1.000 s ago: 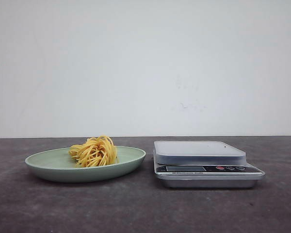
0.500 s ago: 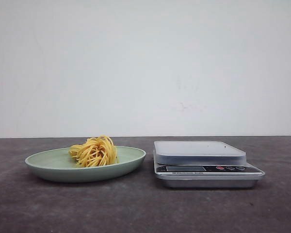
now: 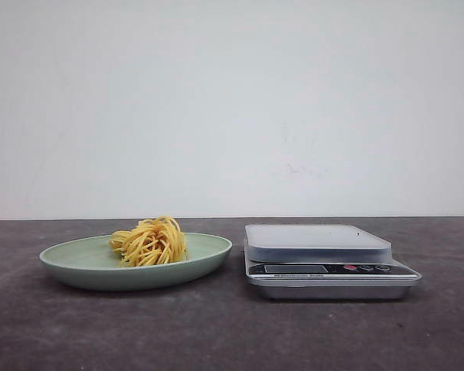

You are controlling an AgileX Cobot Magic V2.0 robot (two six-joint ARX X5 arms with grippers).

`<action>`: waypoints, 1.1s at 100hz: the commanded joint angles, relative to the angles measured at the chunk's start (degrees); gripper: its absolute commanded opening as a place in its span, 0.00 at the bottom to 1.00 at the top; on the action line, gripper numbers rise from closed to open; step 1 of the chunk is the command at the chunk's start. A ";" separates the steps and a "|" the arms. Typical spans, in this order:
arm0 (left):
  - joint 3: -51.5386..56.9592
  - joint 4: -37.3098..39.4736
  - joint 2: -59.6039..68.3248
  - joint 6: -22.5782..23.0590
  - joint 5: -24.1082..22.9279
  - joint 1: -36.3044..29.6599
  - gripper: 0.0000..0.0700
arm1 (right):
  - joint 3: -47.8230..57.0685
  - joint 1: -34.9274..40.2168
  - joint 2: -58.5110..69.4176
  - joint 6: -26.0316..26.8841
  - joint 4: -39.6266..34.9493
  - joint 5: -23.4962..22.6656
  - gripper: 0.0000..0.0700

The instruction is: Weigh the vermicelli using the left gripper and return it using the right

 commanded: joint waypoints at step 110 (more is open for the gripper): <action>-1.03 -0.24 -0.07 0.83 0.09 0.00 0.02 | -33.59 -21.73 -3.08 -4.04 21.79 -5.33 0.01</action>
